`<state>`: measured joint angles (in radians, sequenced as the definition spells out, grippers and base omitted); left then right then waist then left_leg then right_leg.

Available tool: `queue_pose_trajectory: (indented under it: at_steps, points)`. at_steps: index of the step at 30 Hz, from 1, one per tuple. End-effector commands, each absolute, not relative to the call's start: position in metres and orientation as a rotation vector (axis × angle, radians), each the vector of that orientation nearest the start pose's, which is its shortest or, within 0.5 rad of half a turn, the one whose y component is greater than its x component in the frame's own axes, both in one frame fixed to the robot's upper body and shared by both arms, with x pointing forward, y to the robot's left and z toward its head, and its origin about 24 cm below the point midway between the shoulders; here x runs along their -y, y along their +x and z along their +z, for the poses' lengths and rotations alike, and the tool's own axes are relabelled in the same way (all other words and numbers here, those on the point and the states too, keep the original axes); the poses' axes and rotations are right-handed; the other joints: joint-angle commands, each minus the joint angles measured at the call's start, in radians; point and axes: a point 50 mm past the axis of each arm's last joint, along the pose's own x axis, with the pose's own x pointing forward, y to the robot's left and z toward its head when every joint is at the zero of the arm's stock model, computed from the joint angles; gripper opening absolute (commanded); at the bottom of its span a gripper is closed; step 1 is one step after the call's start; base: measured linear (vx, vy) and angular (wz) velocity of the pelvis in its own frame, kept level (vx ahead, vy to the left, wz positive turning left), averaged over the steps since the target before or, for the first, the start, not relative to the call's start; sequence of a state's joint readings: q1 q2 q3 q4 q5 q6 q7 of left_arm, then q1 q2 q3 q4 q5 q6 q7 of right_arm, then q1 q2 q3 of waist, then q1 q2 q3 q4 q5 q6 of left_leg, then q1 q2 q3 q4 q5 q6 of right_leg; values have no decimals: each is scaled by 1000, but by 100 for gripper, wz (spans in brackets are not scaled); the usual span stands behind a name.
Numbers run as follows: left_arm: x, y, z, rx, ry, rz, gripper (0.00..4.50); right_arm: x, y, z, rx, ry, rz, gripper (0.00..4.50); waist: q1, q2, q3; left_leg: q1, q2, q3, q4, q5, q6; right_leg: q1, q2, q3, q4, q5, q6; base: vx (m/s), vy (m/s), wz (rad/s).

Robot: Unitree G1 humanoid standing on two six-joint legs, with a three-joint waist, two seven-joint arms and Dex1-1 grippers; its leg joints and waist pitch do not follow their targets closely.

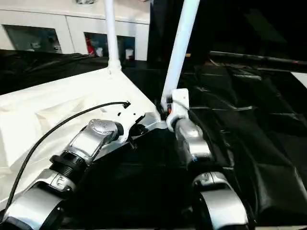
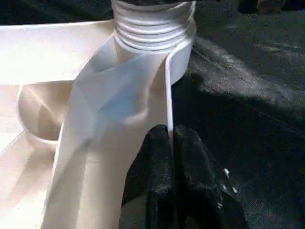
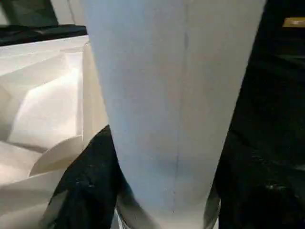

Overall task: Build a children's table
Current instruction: Rotate leg to tighten

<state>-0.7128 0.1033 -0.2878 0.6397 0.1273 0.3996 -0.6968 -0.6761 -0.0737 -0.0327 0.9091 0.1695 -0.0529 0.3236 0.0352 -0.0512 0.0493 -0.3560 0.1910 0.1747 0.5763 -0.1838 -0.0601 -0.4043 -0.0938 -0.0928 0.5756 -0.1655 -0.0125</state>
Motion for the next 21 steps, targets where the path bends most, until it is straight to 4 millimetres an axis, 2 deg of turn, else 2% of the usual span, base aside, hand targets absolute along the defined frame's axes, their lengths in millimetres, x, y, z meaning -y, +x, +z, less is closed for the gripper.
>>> queue_pose_trajectory:
  at_steps: [1, 3, 4, 5, 7, 9, 11, 12, 13, 14, 18, 21]
  points:
    - [-56, 343, 68, -383, 389, -982, 0, 115, 349, 25, -263, 116, 441, 307, 10, 1, -52, 4, 37, -8, -76, -320, 23, 38, -63, 50, -82, -375, -163, 0, 0, 0]
    - [-58, 342, 68, -378, 396, -1004, 0, 117, 347, 31, -226, 122, 488, 343, 11, -1, -55, 4, 37, -8, -75, -307, 27, 41, -64, 51, -79, -378, -166, 0, 0, 0]
    - [-59, 339, 69, -352, 413, -1061, 0, 122, 343, 38, -192, 126, 552, 347, 16, 2, -56, 1, 37, -6, -75, -279, 35, 46, -63, 52, -77, -351, -164, 0, 0, 0]
    - [-60, 338, 69, -353, 413, -1070, 0, 123, 342, 40, -184, 125, 571, 351, 23, 0, -57, 4, 38, -3, -73, -255, 50, 45, -62, 54, -75, -313, -168, 0, 0, 0]
    - [-65, 337, 68, -360, 419, -1094, 0, 130, 335, 47, -162, 120, 638, 359, 26, 3, -60, 2, 40, -3, -72, -206, 60, 50, -59, 53, -64, -237, -192, 0, 0, 0]
    - [-72, 332, 67, -329, 481, -1175, 0, 141, 321, 55, -155, 82, 771, 359, 37, 3, -62, -1, 39, -3, -67, -151, 83, 58, -57, 52, -56, -178, -198, 0, 0, 0]
    - [-75, 328, 67, -297, 517, -1255, 0, 147, 310, 57, -168, 21, 872, 359, 44, 6, -63, -2, 41, -4, -66, -116, 100, 60, -56, 52, -49, -123, -210, 0, 0, 0]
    - [-79, 322, 67, -287, 529, -1328, 0, 153, 299, 58, -193, -28, 968, 359, 45, 10, -63, -2, 41, -3, -64, -117, 104, 60, -55, 51, -48, -116, -212, 0, 0, 0]
    - [-82, 320, 66, -295, 524, -1360, 0, 156, 293, 59, -209, -42, 1010, 359, 48, 7, -63, -1, 43, -3, -64, -121, 106, 62, -57, 53, -44, -102, -213, 0, 0, 0]
    - [-83, 318, 66, -296, 522, -1377, 0, 158, 291, 60, -215, -47, 1027, 359, 51, 11, -62, 3, 45, -2, -66, -130, 104, 59, -57, 53, -45, -109, -219, 0, 0, 0]
    - [-91, 311, 67, -303, 487, -1470, 0, 168, 279, 65, -235, -89, 1096, 359, 53, 8, -59, 5, 47, -1, -69, -173, 70, 56, -60, 55, -48, -172, -226, 0, 0, 0]
    - [-95, 306, 67, -306, 467, -1520, 0, 171, 270, 67, -263, -98, 1145, 359, 56, 5, -57, 7, 46, 1, -70, -188, 62, 54, -60, 57, -53, -211, -214, 0, 0, 0]
